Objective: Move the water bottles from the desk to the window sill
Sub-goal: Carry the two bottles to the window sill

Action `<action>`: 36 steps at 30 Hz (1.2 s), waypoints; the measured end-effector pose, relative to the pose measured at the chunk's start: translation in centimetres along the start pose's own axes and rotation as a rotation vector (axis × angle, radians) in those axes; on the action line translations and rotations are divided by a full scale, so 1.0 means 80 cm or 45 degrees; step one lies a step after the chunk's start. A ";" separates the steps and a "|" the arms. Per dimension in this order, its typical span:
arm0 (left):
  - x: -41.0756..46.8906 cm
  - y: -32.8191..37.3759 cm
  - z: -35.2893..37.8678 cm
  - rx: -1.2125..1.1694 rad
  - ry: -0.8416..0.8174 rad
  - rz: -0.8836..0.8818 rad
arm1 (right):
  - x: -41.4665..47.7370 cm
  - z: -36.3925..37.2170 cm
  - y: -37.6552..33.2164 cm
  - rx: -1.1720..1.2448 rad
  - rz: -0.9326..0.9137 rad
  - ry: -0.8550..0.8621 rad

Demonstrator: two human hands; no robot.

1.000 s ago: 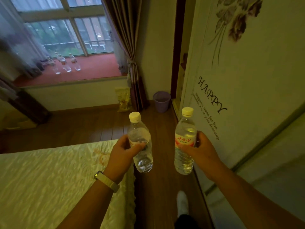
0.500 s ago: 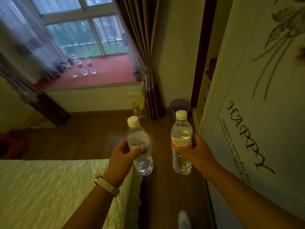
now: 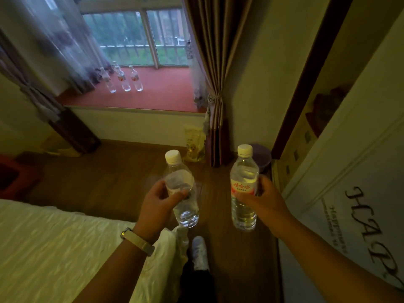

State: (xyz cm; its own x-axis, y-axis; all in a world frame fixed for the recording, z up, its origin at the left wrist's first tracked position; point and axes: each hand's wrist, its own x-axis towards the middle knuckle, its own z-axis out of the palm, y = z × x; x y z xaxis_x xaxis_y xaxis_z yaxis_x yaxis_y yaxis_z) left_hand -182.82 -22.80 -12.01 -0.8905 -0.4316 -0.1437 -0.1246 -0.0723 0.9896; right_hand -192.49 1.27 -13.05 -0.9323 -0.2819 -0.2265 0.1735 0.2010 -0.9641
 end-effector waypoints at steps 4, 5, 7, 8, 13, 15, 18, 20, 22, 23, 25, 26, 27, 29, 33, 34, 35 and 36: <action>0.098 -0.014 -0.016 -0.043 -0.027 -0.036 | 0.087 0.030 -0.009 -0.042 0.031 -0.016; 0.125 -0.016 -0.022 -0.052 -0.037 -0.037 | 0.110 0.039 -0.013 -0.060 0.036 -0.012; 0.180 -0.014 -0.035 -0.068 -0.054 -0.030 | 0.158 0.058 -0.027 -0.091 0.032 0.001; 0.207 -0.010 -0.042 -0.075 -0.062 -0.032 | 0.182 0.068 -0.037 -0.105 0.024 0.005; 0.315 0.020 -0.078 -0.099 -0.050 -0.019 | 0.278 0.123 -0.093 -0.115 -0.013 -0.014; 0.351 0.036 -0.092 -0.082 -0.052 -0.004 | 0.311 0.142 -0.112 -0.107 -0.044 -0.031; 0.391 0.055 -0.113 -0.115 -0.024 0.012 | 0.355 0.171 -0.136 -0.096 -0.067 -0.068; 0.416 0.063 -0.131 -0.134 0.005 0.018 | 0.387 0.193 -0.151 -0.089 -0.080 -0.116; 0.436 0.066 -0.148 -0.132 0.043 0.016 | 0.416 0.212 -0.162 -0.077 -0.091 -0.161; 0.447 0.066 -0.159 -0.126 0.072 0.017 | 0.431 0.223 -0.169 -0.071 -0.096 -0.182; 0.469 0.068 -0.178 -0.111 0.143 0.004 | 0.462 0.245 -0.177 -0.053 -0.105 -0.224; 0.480 0.068 -0.186 -0.104 0.177 0.002 | 0.478 0.256 -0.180 -0.049 -0.105 -0.239; 0.492 0.069 -0.195 -0.102 0.213 0.002 | 0.495 0.267 -0.182 -0.050 -0.106 -0.252; 0.517 0.069 -0.210 -0.104 0.294 0.002 | 0.530 0.290 -0.186 -0.046 -0.104 -0.297; 0.579 0.069 -0.234 -0.111 0.419 -0.026 | 0.613 0.335 -0.190 -0.055 -0.085 -0.423; 0.596 0.071 -0.237 -0.105 0.447 -0.030 | 0.635 0.345 -0.191 -0.058 -0.081 -0.454; 0.614 0.073 -0.240 -0.095 0.475 -0.036 | 0.658 0.355 -0.193 -0.060 -0.078 -0.487; 0.632 0.077 -0.240 -0.090 0.502 -0.049 | 0.681 0.364 -0.198 -0.061 -0.063 -0.525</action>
State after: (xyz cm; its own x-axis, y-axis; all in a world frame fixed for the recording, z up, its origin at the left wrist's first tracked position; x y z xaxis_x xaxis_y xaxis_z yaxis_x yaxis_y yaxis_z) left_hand -220.18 -62.35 -13.42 -0.6480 -0.7382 -0.1876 -0.1120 -0.1513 0.9821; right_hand -236.76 -44.61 -14.16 -0.7324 -0.6423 -0.2259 0.1073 0.2187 -0.9699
